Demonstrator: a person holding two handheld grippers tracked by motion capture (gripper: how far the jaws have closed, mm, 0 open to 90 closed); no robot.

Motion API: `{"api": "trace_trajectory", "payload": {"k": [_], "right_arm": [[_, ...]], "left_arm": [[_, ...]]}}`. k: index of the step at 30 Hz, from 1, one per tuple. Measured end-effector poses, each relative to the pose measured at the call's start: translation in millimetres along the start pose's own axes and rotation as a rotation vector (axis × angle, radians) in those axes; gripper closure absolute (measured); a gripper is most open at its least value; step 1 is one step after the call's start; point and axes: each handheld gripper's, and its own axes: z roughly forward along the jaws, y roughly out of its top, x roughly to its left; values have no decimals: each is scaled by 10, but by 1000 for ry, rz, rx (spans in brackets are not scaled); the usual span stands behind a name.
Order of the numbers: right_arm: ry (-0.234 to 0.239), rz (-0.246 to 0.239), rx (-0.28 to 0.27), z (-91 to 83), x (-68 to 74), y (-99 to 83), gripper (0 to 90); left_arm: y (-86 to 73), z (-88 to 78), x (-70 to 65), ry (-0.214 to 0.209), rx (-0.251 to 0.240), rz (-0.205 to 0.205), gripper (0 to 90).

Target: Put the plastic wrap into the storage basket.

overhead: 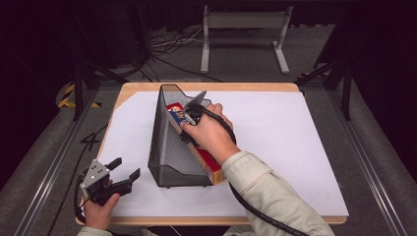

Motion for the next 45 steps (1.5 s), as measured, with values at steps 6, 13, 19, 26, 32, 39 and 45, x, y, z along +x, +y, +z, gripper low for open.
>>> {"api": "trace_trajectory", "payload": {"k": [6,13,19,26,32,39,45], "right_arm": [[-12,-6,15,77,9,4,386],[-24,-84,-12,104,40,8,367],[9,-68,-28,96,5,-3,325],[10,-81,-60,46,-25,-11,235],[19,-92,-109,-28,-43,-19,213],[41,-112,-190,-204,-54,-38,204],[80,-159,-289,-360,-65,-103,204]], "left_arm": [[-1,-3,4,1,-2,-1,220],[-1,2,-4,-1,0,2,220],[2,9,-9,-3,6,2,220],[1,18,-3,-4,8,1,220],[2,23,-4,-4,10,2,219],[-3,22,-1,-4,7,-1,219],[-2,20,0,-2,7,-1,219]]}}
